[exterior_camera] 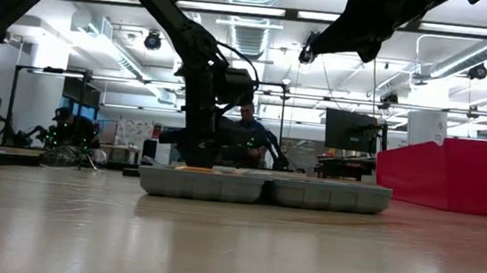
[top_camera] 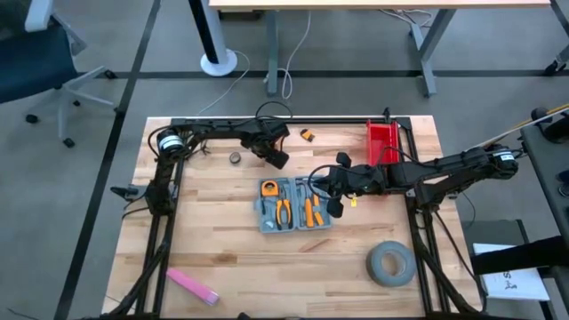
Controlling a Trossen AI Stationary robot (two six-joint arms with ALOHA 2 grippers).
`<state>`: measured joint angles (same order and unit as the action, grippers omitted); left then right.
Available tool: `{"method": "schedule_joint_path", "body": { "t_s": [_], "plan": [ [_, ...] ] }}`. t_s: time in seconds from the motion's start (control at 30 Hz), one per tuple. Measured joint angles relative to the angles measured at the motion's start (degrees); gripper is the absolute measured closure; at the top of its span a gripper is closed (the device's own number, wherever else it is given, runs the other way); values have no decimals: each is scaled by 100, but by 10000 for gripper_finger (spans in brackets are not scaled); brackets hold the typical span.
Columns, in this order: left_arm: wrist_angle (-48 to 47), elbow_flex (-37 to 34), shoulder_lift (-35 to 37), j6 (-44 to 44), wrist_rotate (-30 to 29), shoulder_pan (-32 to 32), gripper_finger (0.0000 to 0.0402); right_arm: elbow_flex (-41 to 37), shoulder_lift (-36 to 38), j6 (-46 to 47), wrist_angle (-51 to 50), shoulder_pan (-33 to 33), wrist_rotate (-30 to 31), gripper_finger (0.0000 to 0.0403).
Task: Prefit tool cases
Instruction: Put the yellow nut driver into the gray pre-fit tool case
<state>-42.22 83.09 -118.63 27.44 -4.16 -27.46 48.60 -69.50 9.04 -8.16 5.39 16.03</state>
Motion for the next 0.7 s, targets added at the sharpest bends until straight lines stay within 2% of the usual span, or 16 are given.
{"method": "schedule_joint_path", "body": {
  "t_s": [0.2,0.7],
  "plan": [
    [-66,0,0,-79,-13,4,381,0,0,-7,2,2,0,380],
    [-103,4,52,-296,53,44,381,0,-2,-10,0,1,0,379]
  ]
}}
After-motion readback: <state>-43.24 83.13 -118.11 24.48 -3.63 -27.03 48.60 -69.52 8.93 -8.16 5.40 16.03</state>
